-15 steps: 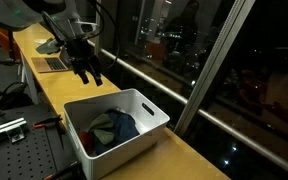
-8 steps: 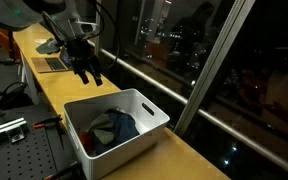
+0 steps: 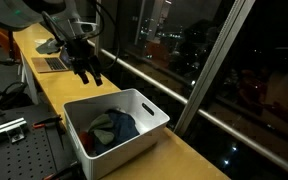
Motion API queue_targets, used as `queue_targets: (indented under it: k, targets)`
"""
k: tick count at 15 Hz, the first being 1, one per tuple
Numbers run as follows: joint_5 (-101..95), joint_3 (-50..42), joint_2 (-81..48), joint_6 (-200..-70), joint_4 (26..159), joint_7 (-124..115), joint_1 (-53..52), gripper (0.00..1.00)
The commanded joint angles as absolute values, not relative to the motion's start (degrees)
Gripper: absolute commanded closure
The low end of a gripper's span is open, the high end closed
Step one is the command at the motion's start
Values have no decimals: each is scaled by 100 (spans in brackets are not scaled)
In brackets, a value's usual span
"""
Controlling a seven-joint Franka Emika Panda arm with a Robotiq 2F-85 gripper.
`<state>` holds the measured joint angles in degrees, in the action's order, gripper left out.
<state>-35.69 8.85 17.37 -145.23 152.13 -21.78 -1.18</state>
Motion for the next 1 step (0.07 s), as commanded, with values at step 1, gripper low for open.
queue_targets:
  k: [1]
  targets:
    - [-3517,964,1747,-14525,15213,-2138,-44,0]
